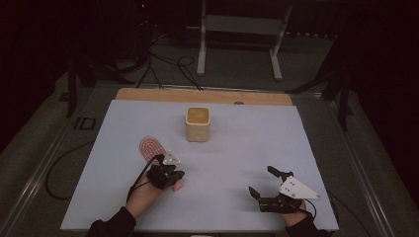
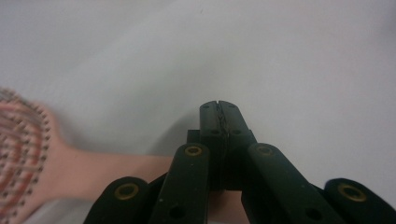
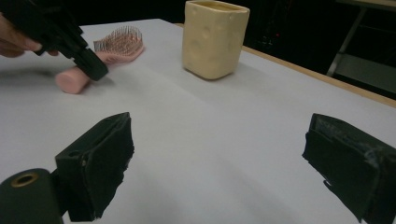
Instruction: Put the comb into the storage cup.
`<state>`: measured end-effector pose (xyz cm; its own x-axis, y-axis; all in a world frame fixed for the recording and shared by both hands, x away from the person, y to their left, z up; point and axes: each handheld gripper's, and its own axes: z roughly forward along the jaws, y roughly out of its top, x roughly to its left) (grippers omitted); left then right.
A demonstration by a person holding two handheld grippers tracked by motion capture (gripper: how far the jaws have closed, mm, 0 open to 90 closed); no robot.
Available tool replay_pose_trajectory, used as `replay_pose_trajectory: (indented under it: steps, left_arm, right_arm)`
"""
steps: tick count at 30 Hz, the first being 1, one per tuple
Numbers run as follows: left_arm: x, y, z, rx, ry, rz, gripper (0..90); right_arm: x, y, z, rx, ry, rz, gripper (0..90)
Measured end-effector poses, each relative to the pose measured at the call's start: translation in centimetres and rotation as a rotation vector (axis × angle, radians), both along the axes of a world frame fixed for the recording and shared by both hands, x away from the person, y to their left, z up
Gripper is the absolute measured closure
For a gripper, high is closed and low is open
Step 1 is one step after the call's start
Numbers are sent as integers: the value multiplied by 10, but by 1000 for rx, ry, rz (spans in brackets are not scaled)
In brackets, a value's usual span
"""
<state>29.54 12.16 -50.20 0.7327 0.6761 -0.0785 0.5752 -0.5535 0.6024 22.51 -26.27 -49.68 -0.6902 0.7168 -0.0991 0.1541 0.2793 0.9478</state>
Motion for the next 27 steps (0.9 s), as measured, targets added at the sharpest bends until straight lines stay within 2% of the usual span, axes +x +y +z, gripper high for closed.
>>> replay_pose_trajectory:
  steps: [14,20,27]
  left_arm:
    - [-27,36,1,106,16,18,899]
    - [-33,58,1,124,42,58,899]
    - [-36,80,3,155,47,96,898]
  right_arm:
    - [0,1,0,-6,-5,3,78]
    - [0,1,0,-8,-4,1,78]
    - [0,2,0,-9,-3,3,78]
